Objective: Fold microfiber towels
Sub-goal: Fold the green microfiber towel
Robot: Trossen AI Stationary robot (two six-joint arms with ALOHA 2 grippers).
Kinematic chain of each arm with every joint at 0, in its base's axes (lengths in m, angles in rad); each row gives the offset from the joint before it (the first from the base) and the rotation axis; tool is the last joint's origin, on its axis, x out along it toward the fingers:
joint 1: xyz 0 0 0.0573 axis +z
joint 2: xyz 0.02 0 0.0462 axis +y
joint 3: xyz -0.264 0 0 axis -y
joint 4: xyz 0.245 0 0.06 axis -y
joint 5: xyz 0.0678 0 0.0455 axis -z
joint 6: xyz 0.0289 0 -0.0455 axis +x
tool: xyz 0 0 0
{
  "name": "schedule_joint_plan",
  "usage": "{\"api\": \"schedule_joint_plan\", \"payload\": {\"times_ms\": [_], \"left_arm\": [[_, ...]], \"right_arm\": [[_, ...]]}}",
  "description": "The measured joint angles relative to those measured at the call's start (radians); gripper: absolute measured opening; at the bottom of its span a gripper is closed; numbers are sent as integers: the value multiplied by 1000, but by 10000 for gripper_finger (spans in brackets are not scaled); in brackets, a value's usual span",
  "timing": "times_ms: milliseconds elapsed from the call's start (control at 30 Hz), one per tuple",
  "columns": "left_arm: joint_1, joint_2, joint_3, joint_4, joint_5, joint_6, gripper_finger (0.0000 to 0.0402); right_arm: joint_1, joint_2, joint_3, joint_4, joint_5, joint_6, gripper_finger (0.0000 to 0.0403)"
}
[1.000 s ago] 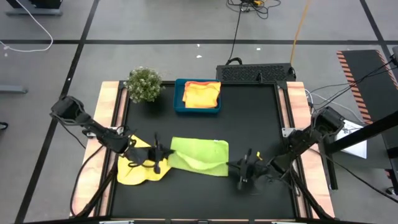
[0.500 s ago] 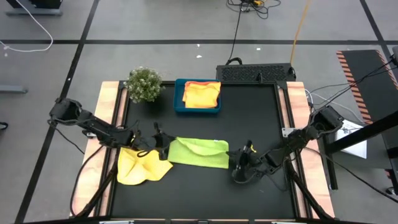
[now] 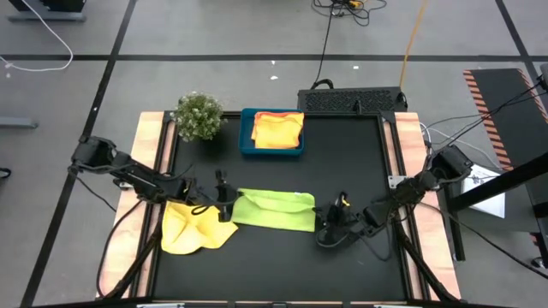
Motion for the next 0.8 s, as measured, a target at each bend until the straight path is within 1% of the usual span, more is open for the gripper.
{"api": "schedule_joint_plan", "payload": {"times_ms": [233,400,500,667,800], "left_arm": [[-36,-9,0,114,0,68,7],[-39,-9,0,119,4,10,7],[-55,-9,0,143,19,-30,7],[-122,-9,0,157,35,-53,7],[-176,-9,0,158,35,-92,7]], "right_arm": [[18,0,0,69,4,-95,0],[16,0,0,74,4,-97,0],[16,0,0,114,-7,-98,0],[16,0,0,210,-141,-150,0],[34,0,0,255,-225,-113,0]]}}
